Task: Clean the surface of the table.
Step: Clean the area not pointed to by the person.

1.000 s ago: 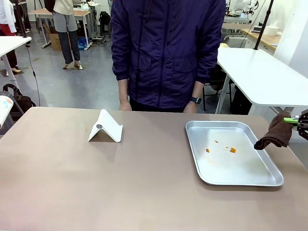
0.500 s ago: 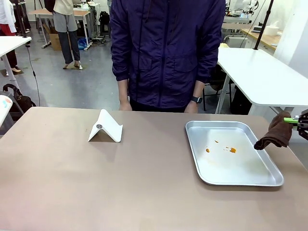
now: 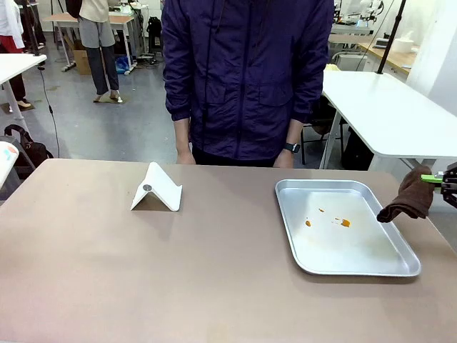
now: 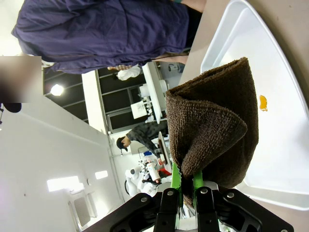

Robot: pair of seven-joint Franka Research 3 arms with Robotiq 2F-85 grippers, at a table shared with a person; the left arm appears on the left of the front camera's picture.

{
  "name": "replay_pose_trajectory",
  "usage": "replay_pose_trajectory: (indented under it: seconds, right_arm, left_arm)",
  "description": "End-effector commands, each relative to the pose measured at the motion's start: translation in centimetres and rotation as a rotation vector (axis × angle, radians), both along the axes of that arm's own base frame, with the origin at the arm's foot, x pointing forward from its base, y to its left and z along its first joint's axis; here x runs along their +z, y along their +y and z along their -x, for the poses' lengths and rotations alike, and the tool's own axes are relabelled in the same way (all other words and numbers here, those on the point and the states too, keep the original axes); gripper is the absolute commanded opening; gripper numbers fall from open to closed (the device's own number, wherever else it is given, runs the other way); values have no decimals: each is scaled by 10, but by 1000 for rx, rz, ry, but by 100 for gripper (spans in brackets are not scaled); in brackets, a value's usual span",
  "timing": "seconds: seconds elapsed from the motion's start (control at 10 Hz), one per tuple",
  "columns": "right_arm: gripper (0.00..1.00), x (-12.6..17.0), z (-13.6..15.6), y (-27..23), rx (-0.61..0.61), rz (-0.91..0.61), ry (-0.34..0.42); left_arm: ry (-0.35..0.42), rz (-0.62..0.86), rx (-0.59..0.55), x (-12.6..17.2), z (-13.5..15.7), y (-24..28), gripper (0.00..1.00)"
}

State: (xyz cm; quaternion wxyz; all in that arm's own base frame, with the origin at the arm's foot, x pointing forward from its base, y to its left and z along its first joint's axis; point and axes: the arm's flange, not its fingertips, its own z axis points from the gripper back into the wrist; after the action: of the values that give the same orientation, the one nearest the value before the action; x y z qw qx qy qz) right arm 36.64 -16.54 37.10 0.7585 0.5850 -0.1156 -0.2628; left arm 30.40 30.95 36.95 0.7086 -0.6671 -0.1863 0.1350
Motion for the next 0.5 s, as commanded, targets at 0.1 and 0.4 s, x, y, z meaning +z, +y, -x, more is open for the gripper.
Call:
replay_pose_trajectory:
  seconds: [0.1, 0.4]
  right_arm:
    - [0, 6, 1, 0, 6, -7, 20]
    - [10, 23, -18, 25, 99, 124, -75]
  left_arm:
    - [-5, 17, -6, 5, 3, 2, 22]
    - [-5, 17, -6, 5, 3, 2, 22]
